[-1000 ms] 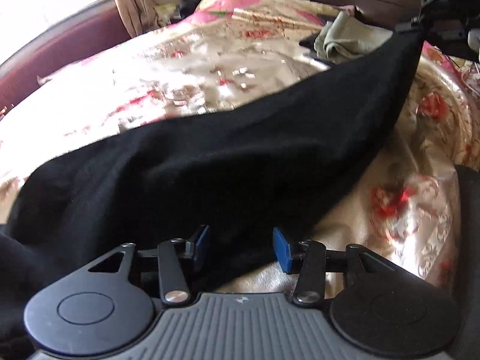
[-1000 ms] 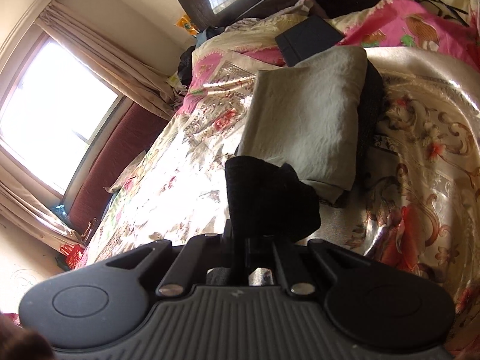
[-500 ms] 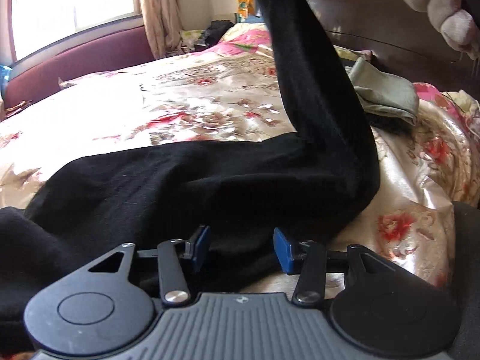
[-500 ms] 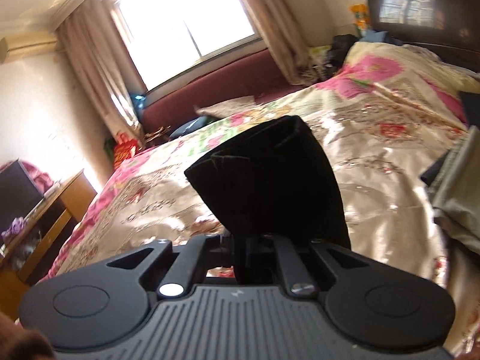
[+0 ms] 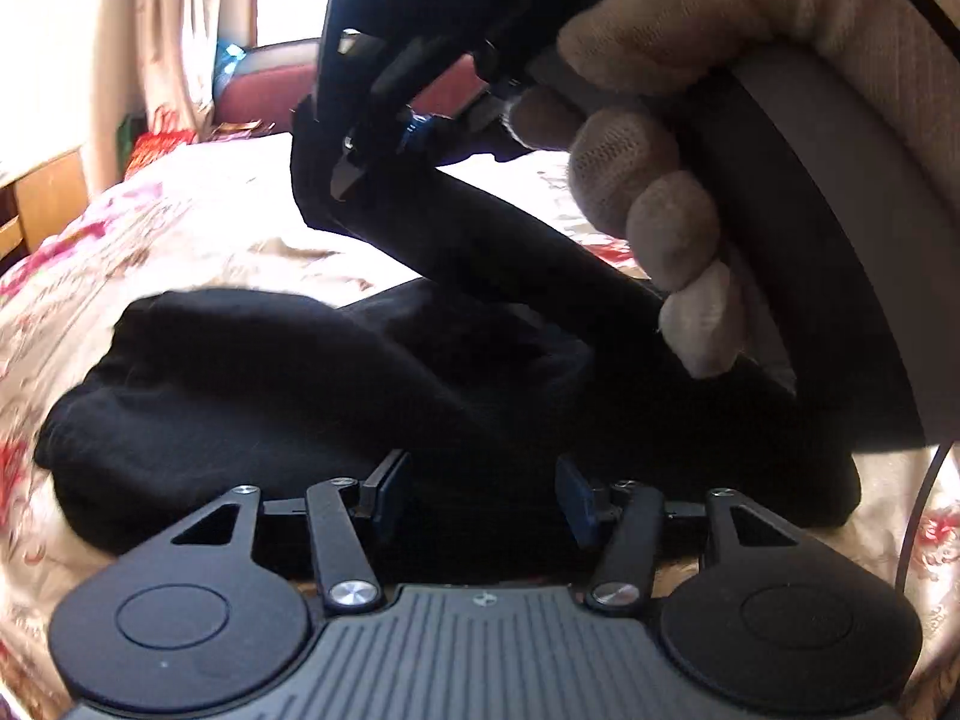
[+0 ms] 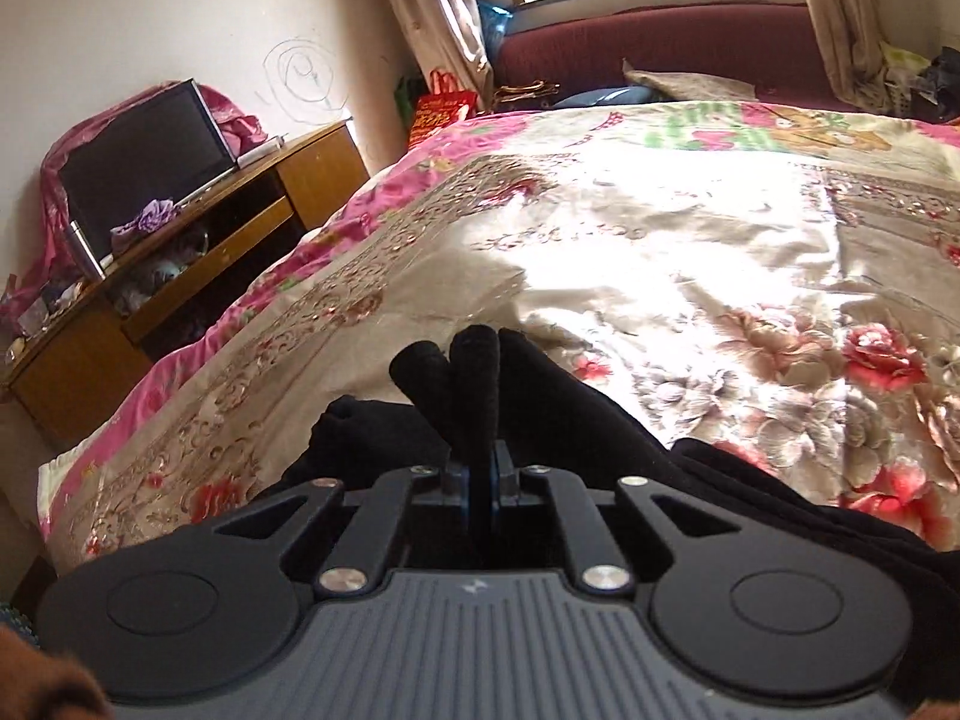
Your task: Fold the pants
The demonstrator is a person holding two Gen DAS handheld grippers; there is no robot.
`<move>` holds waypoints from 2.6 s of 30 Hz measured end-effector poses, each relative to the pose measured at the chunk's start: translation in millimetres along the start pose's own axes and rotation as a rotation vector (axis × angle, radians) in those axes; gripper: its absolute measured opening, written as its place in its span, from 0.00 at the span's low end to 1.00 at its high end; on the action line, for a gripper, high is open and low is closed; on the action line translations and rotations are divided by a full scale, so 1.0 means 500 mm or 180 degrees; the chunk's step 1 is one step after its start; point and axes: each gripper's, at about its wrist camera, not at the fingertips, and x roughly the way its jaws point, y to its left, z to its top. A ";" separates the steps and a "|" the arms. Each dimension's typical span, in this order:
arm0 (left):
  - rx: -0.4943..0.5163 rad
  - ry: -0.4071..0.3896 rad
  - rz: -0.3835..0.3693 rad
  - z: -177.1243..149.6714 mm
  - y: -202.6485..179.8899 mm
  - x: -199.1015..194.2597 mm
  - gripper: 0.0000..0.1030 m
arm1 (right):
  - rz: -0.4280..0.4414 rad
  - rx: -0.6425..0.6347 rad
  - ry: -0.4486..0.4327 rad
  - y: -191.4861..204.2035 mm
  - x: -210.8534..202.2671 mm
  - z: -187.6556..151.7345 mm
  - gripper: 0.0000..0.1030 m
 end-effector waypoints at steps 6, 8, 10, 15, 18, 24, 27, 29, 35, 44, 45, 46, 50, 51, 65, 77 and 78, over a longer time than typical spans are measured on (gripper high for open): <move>-0.0309 0.0088 -0.0028 -0.008 0.051 0.006 0.64 | 0.0142 -0.0280 0.0141 0.106 0.070 -0.003 0.07; -0.0326 0.0055 0.0005 -0.011 0.056 0.001 0.64 | 0.0196 -0.0384 0.0182 0.140 0.093 -0.009 0.07; -0.0365 0.0016 0.0034 -0.014 0.067 -0.008 0.64 | 0.0188 -0.0576 0.0192 0.173 0.113 -0.015 0.07; -0.0603 0.0005 -0.0005 -0.011 0.091 -0.005 0.65 | 0.0170 -0.0804 0.0298 0.217 0.165 -0.025 0.08; -0.0696 -0.0022 0.0005 -0.014 0.098 -0.005 0.65 | 0.0173 -0.0936 0.0201 0.234 0.160 -0.029 0.08; -0.0891 0.0109 -0.0066 -0.016 0.120 0.016 0.65 | 0.0148 -0.1073 -0.0331 0.242 0.083 -0.008 0.07; -0.0937 0.0150 -0.0086 -0.022 0.137 0.020 0.65 | 0.0187 -0.1052 -0.0246 0.248 0.094 0.015 0.07; -0.0967 0.0125 -0.0098 -0.025 0.143 0.017 0.65 | 0.0209 -0.1116 -0.0068 0.262 0.127 0.007 0.07; -0.0952 0.0107 0.0024 -0.037 0.146 0.012 0.66 | 0.0325 -0.1135 0.0380 0.280 0.217 -0.045 0.08; -0.0700 0.0109 0.0218 -0.043 0.119 0.007 0.67 | 0.0788 -0.1031 0.0749 0.280 0.278 -0.060 0.25; -0.0692 0.0113 0.0230 -0.039 0.111 0.006 0.67 | 0.0892 -0.1026 0.0720 0.279 0.269 -0.059 0.25; -0.0689 0.0126 0.0237 -0.039 0.110 0.008 0.67 | 0.0904 -0.1044 0.0647 0.278 0.258 -0.059 0.24; -0.0623 0.0184 0.0307 -0.010 0.077 0.020 0.68 | 0.0569 -0.1430 0.0399 0.293 0.234 -0.063 0.23; -0.0601 0.0180 0.0318 -0.009 0.073 0.021 0.68 | 0.0561 -0.1496 0.0374 0.295 0.229 -0.065 0.23; -0.0634 0.0148 0.0206 -0.006 0.060 0.030 0.73 | 0.0500 -0.1931 0.0702 0.295 0.240 -0.100 0.41; -0.0835 0.0082 0.0039 -0.009 0.082 0.018 0.73 | 0.0250 -0.2114 0.0785 0.331 0.267 -0.113 0.05; -0.0861 0.0075 0.0027 -0.010 0.085 0.016 0.73 | 0.0215 -0.2060 0.0789 0.330 0.267 -0.110 0.06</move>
